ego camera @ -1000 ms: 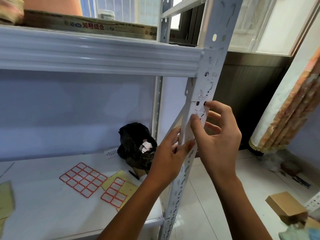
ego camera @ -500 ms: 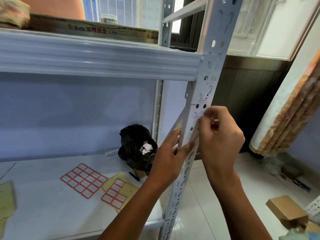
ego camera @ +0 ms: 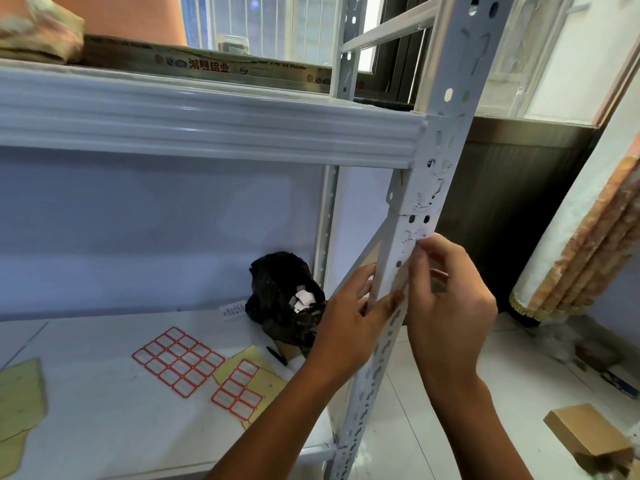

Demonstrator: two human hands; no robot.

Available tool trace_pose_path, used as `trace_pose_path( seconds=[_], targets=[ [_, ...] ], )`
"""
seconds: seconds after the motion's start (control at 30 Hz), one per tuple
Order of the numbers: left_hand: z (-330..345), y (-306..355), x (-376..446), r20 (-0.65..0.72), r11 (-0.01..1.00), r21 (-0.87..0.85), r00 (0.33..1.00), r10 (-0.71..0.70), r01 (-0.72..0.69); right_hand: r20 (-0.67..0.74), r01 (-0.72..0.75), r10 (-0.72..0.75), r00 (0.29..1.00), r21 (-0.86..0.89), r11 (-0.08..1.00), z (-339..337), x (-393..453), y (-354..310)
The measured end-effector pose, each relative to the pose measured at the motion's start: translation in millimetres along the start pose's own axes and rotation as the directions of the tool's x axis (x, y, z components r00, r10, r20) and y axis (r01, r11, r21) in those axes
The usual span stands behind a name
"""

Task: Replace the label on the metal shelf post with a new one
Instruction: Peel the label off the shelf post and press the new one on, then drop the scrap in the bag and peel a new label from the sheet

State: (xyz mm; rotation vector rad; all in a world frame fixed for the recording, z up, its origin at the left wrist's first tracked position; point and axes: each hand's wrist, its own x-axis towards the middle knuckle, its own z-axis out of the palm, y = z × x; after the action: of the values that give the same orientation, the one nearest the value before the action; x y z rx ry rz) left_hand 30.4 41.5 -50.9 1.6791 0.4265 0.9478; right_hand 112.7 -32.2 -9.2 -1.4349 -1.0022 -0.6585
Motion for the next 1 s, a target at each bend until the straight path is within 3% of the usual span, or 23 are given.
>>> trace_pose_path(
  seconds=[0.1,0.2,0.33,0.5,0.67,0.73,0.8,0.93,1.0],
  targets=[
    [-2.4,-3.6,-2.1,0.019,1.000,0.005,1.000,-0.004,0.003,-0.024,-0.066,0.064,0.998,-0.067,0.996,3.6,-8.2,-5.8],
    [-11.9,-13.8,-9.9,0.016,0.998,0.055,1.000,-0.023,0.022,-0.028,-0.040,0.039,0.999,-0.038,0.998,10.3,-32.3,-17.5],
    [-40.3,-44.5,-24.0,-0.042,0.954,0.292,0.997,-0.067,0.076,0.156,-0.014,0.000,0.988,0.091,0.996,35.2,-82.2,-34.4],
    [-103.8,-108.9,-41.3,-0.255,0.852,0.449,0.952,-0.167,0.270,0.408,-0.197,0.126,0.904,0.136,0.971,101.2,-106.7,-30.1],
    [-155.3,-154.9,-51.3,-0.289,0.801,0.454,0.915,-0.282,0.390,0.398,-0.259,0.273,0.876,-0.090,0.962,192.1,-88.8,12.2],
    [-163.5,-164.7,-52.9,-0.326,0.801,0.403,0.887,-0.327,0.443,0.479,-0.268,0.349,0.806,-0.230,0.935,217.2,-86.9,34.0],
    [-169.0,-175.5,-53.5,-0.329,0.785,0.378,0.864,-0.381,0.491,0.514,-0.215,0.337,0.789,-0.282,0.935,227.9,-95.1,46.4],
    [-183.6,-204.2,-58.1,-0.287,0.701,0.464,0.841,-0.459,0.541,0.465,-0.141,0.179,0.867,-0.115,0.983,215.3,-146.9,39.5],
    [-190.0,-221.6,-61.0,-0.302,0.626,0.529,0.816,-0.492,0.573,0.565,-0.189,0.224,0.794,-0.122,0.974,205.8,-185.4,44.3]
  ],
)
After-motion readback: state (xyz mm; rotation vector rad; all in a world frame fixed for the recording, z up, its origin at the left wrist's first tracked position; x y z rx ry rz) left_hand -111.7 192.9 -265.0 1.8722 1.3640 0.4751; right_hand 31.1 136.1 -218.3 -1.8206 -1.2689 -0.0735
